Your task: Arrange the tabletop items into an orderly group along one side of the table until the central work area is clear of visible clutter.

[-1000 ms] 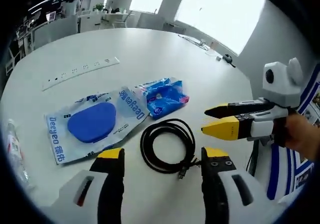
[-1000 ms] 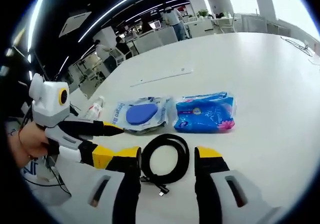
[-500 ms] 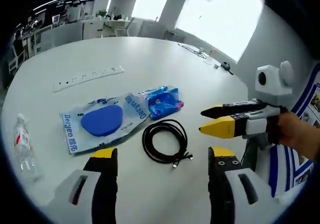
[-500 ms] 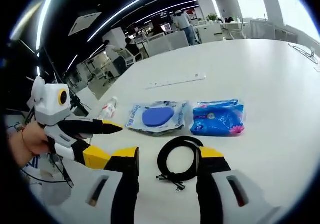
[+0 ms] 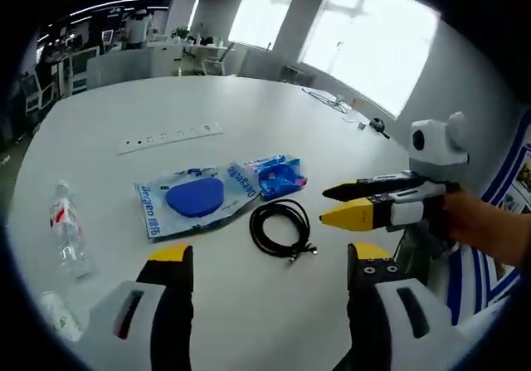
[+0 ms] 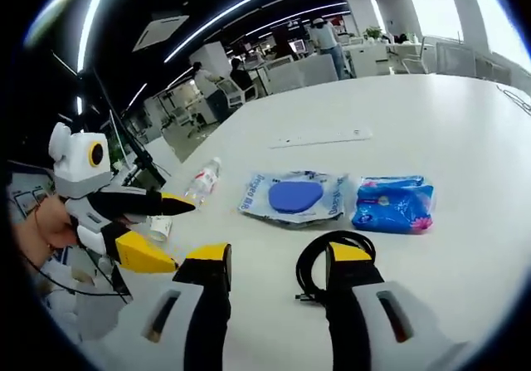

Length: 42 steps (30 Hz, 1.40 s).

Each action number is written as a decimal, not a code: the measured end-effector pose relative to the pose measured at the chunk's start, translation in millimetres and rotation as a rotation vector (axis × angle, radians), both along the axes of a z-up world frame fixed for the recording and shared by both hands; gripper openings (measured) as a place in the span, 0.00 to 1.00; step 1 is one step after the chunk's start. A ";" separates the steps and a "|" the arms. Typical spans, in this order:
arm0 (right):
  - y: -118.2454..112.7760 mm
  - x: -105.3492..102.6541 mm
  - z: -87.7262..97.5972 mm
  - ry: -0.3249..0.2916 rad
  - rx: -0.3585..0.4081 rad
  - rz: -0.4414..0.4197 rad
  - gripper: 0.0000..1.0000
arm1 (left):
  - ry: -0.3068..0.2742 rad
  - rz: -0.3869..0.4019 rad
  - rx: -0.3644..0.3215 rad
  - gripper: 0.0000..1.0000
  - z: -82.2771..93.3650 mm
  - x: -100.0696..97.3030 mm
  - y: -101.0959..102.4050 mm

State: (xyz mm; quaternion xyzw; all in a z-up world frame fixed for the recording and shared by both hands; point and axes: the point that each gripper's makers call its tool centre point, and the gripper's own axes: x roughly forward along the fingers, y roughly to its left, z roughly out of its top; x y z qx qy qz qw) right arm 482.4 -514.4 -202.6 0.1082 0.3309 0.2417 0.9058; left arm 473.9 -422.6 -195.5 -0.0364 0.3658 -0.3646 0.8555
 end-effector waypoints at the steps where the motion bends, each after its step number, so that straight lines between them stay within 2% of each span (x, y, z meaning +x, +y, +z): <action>1: 3.2 0.4 1.8 -0.002 0.002 0.007 0.44 | -0.002 0.006 -0.001 0.77 2.5 -2.0 5.2; 12: 52.4 17.5 33.6 -0.045 0.037 0.111 0.45 | -0.027 0.075 -0.020 0.77 28.4 -12.7 64.1; 20: 103.9 29.4 58.6 -0.066 0.055 0.221 0.46 | -0.050 0.126 -0.029 0.76 47.2 -14.4 111.0; 27: 152.6 43.3 77.3 -0.084 0.052 0.327 0.47 | -0.080 0.175 -0.031 0.76 62.0 -6.5 149.8; 38: 203.9 76.6 82.0 -0.072 0.052 0.413 0.49 | -0.095 0.242 -0.040 0.76 66.2 2.5 201.0; 42: 225.6 94.6 75.5 -0.035 0.069 0.441 0.50 | -0.089 0.277 -0.060 0.76 62.1 7.4 219.3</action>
